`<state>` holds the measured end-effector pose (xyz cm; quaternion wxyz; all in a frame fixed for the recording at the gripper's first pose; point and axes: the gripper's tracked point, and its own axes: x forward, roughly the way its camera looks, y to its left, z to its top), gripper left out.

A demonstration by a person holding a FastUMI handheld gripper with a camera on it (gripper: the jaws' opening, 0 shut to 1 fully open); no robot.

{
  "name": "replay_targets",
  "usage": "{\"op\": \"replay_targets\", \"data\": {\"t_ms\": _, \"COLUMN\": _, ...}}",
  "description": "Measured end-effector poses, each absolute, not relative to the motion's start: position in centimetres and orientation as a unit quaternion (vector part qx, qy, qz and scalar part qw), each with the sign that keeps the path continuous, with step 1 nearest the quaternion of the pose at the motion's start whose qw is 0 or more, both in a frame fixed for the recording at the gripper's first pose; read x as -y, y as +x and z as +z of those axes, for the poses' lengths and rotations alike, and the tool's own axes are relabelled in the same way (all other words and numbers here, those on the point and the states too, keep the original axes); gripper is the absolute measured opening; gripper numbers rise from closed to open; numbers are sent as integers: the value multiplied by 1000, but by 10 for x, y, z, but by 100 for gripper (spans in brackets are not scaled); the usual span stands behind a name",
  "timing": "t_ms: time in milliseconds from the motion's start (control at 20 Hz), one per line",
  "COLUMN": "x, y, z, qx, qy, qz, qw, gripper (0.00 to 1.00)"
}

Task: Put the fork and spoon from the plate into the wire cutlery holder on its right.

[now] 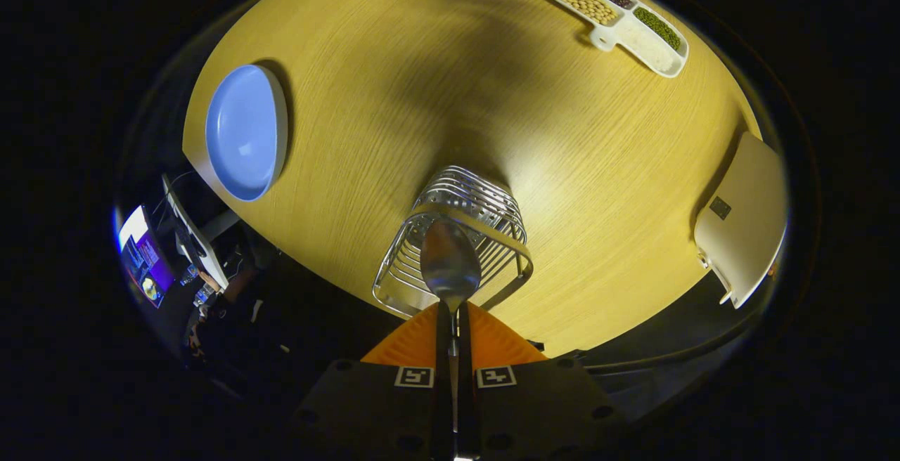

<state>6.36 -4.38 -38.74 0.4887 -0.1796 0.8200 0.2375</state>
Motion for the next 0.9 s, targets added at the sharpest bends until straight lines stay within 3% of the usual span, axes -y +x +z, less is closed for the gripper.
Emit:
{"op": "replay_targets", "data": {"t_ms": 250, "x": 36, "y": 69, "z": -392, "qx": -816, "qy": -169, "qz": 242, "qw": 497, "gripper": 14}}
{"op": "replay_targets", "data": {"t_ms": 350, "x": 32, "y": 70, "z": -392, "qx": -811, "qy": -160, "qz": 245, "qw": 507, "gripper": 22}}
{"op": "replay_targets", "data": {"t_ms": 650, "x": 19, "y": 75, "z": -377, "qx": -770, "qy": -108, "qz": 247, "qw": 578, "gripper": 63}}
{"op": "replay_targets", "data": {"t_ms": 700, "x": 17, "y": 76, "z": -373, "qx": -759, "qy": -96, "qz": 246, "qw": 596, "gripper": 73}}
{"op": "replay_targets", "data": {"t_ms": 900, "x": 16, "y": 87, "z": -354, "qx": -696, "qy": -40, "qz": 229, "qw": 679, "gripper": 95}}
